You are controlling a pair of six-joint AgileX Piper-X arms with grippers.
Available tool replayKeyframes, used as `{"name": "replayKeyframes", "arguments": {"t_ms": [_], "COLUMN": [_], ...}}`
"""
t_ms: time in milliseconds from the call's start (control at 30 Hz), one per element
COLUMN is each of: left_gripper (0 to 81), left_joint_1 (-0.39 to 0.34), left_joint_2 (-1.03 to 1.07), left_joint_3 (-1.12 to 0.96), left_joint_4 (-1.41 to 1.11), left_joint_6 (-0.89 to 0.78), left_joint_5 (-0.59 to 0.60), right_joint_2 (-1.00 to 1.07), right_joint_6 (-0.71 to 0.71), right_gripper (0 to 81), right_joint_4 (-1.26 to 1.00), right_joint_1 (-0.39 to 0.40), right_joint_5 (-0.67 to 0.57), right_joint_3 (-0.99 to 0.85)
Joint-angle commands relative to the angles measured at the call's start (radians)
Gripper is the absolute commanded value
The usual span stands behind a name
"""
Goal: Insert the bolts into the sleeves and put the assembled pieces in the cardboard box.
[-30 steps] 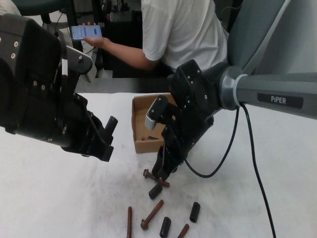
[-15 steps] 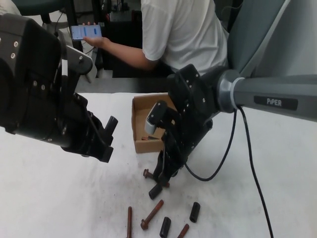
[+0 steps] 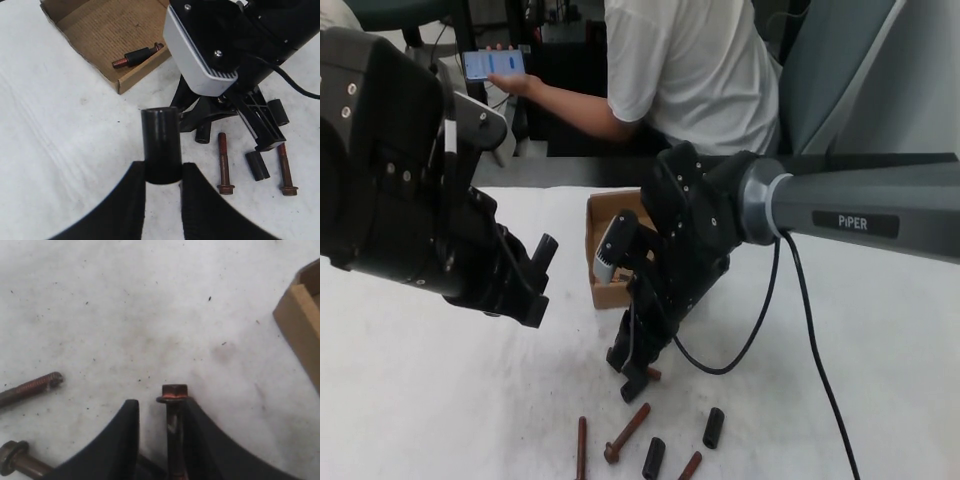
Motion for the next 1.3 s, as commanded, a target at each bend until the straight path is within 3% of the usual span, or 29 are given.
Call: {"name": "replayKeyframes", "arguments": {"t_ms": [0, 567, 667, 800, 1267], "left_gripper": [0.3, 0.3, 0.3, 0.3, 0.3], "left_joint_1": [0.002, 0.002, 0.002, 0.002, 0.002], "left_joint_2": [-0.013, -0.033, -0.035, -0.035, -0.035], "left_joint_3": [-0.005, -0.005, -0.005, -0.005, -0.005], "left_joint_4": [-0.003, 0.031, 0.026, 0.023, 0.016], "left_joint_6": [0.001, 0.007, 0.007, 0.007, 0.004], "left_joint_5": [-0.004, -0.004, -0.004, -0.004, -0.004], "right_joint_2": [-0.002, 0.041, 0.041, 0.041, 0.015], "right_joint_6": [-0.004, -0.031, -0.031, -0.031, 0.022], "right_gripper": [27.9, 27.5, 19.0, 0.2, 0.8], "right_joint_4": [0.002, 0.019, 0.019, 0.019, -0.015], "right_joint_1": [-0.003, -0.003, -0.003, -0.003, -0.003], "right_joint_5": [0.000, 0.052, 0.052, 0.050, -0.036], "right_joint_3": [-0.009, -0.009, -0.009, -0.009, -0.023]}}
